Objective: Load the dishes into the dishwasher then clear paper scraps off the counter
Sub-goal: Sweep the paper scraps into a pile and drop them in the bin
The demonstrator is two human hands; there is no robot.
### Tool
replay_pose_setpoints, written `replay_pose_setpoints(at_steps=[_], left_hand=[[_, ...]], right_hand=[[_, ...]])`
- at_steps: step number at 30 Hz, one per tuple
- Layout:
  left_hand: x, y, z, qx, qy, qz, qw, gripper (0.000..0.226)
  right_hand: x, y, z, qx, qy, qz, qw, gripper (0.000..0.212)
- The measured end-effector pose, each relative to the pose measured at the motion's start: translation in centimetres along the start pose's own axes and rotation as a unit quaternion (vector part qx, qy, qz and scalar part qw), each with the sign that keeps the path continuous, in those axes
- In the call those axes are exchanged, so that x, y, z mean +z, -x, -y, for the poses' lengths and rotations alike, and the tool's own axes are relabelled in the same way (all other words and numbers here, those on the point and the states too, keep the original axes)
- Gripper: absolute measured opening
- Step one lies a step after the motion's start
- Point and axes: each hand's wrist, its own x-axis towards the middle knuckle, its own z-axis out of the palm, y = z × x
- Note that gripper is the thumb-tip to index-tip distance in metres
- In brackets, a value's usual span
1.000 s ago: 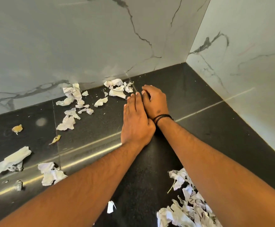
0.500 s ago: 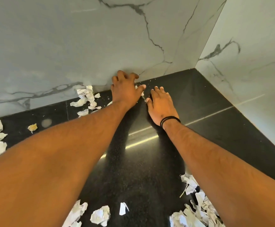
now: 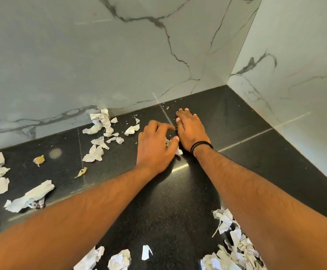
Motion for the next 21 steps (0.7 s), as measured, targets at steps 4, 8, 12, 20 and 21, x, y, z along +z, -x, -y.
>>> replay_pose_setpoints(at_steps=[4, 8, 12, 20, 21], left_hand=[[-0.4, -2.7, 0.9, -0.101, 0.092, -0.076, 0.988, 0.030], [-0.7, -6.2, 3.7, -0.109, 0.065, 0.017, 0.992, 0.033], [-1.2, -5.5, 5.5, -0.032, -0.052, 0.084, 0.995, 0.042], [-1.1, -2.7, 4.2, 0.035, -0.096, 0.092, 0.991, 0.041], [-1.1, -2.8, 4.1, 0.036, -0.104, 0.092, 0.990, 0.041]], right_hand=[[0.0, 0.1, -0.2, 0.008, -0.014, -0.007, 1.000, 0.041], [0.0, -0.1, -0.2, 0.005, -0.015, -0.015, 1.000, 0.040], [0.0, -0.2, -0.4, 0.000, -0.022, -0.018, 1.000, 0.038], [0.0, -0.8, -0.1, -0.004, 0.006, -0.005, 1.000, 0.039], [0.1, -0.9, -0.1, -0.005, 0.014, -0.009, 1.000, 0.040]])
